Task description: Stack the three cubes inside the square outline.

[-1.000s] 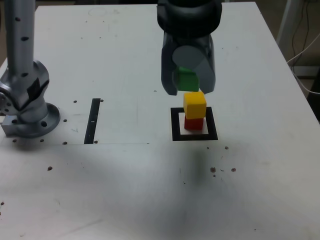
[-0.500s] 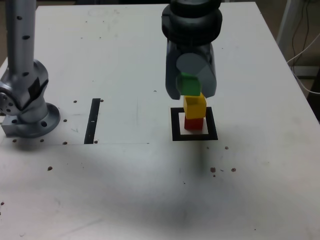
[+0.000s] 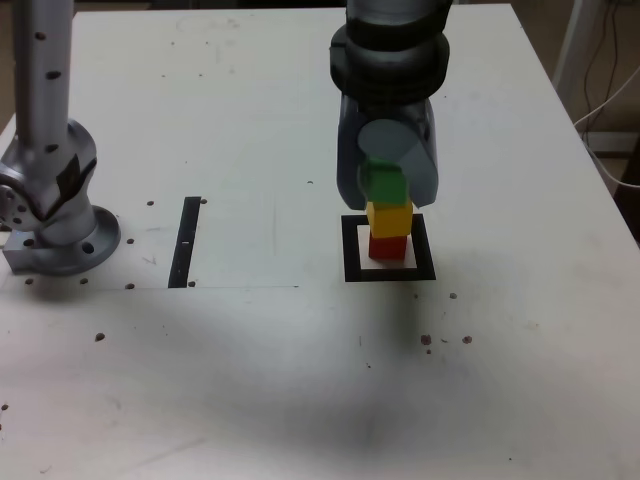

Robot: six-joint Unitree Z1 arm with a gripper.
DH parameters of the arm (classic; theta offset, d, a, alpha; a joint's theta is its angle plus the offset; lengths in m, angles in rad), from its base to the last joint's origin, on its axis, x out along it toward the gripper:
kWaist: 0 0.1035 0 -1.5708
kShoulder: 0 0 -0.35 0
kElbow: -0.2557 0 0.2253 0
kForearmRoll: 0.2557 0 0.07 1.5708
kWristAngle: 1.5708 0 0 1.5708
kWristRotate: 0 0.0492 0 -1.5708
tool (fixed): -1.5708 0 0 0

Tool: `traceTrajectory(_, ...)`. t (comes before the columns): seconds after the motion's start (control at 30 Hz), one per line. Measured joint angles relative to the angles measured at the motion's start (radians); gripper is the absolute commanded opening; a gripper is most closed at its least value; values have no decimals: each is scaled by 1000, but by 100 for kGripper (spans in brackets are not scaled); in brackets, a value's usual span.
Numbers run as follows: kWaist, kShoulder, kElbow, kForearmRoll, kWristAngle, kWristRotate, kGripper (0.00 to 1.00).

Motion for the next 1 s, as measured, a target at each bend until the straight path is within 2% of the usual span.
traceTrajectory(0.43,21,6,28,-17,-1,35,29)
traceTrajectory(0.6,21,18,30,-34,-8,43,35)
traceTrajectory(0.7,21,27,25,-34,-17,45,46)
traceTrajectory(0.9,22,32,29,-34,-27,45,91)
traceTrajectory(1.0,27,32,39,-28,-26,45,99)
